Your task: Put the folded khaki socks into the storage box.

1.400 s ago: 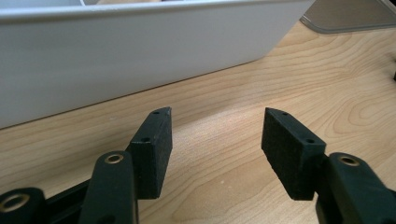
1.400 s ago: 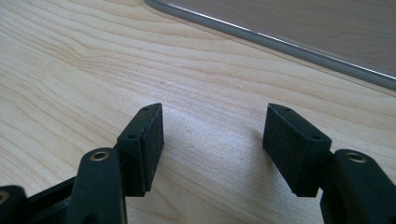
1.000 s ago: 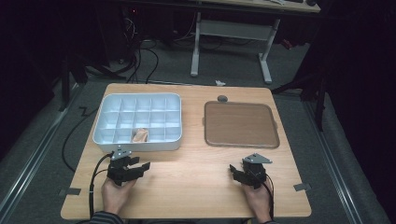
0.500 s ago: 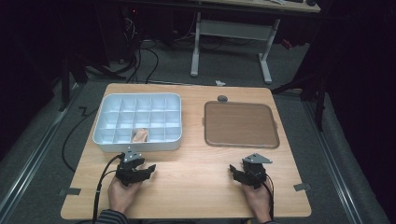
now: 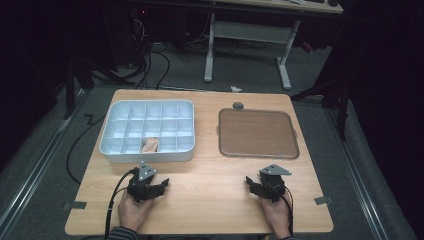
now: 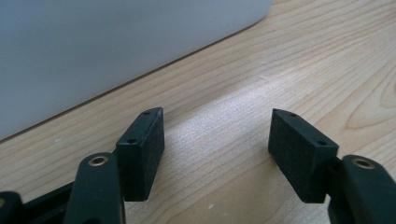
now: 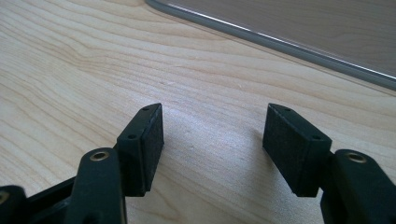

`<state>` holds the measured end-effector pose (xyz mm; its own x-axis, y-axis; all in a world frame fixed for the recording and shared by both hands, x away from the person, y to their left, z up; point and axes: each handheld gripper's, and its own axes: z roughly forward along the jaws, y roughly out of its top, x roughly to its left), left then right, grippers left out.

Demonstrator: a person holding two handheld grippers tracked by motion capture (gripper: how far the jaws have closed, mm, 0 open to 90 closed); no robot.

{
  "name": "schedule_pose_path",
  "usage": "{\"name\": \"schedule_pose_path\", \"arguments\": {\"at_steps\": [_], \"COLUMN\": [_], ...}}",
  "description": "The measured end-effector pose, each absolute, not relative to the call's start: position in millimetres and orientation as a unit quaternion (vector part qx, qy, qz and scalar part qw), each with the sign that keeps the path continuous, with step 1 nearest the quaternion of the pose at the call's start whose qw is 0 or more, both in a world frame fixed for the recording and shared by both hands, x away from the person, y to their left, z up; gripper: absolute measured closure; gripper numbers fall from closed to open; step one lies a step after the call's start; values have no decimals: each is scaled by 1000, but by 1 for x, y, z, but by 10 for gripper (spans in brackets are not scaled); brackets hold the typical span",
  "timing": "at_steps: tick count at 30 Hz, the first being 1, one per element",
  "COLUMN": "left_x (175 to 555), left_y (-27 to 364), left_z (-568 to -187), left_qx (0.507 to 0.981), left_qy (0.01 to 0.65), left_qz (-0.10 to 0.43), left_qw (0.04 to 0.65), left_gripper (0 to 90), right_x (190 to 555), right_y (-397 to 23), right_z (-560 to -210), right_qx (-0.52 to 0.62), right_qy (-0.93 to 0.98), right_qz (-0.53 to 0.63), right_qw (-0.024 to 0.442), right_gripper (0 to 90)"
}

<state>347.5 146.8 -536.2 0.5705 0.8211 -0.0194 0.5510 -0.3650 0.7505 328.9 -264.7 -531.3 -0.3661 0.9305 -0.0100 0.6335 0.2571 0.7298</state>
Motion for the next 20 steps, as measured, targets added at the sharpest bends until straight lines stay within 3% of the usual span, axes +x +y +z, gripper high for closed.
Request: {"name": "schedule_pose_path", "arguments": {"at_steps": [20], "left_x": [348], "left_y": [146], "left_z": [-536], "left_qx": [807], "left_qy": [424], "left_qz": [182], "left_qw": [368], "left_gripper": [338], "right_x": [329], "right_y": [-265], "right_z": [-531], "right_qx": [514], "right_qy": [760], "right_qz": [326], "right_qw": [229], "right_gripper": [381]}}
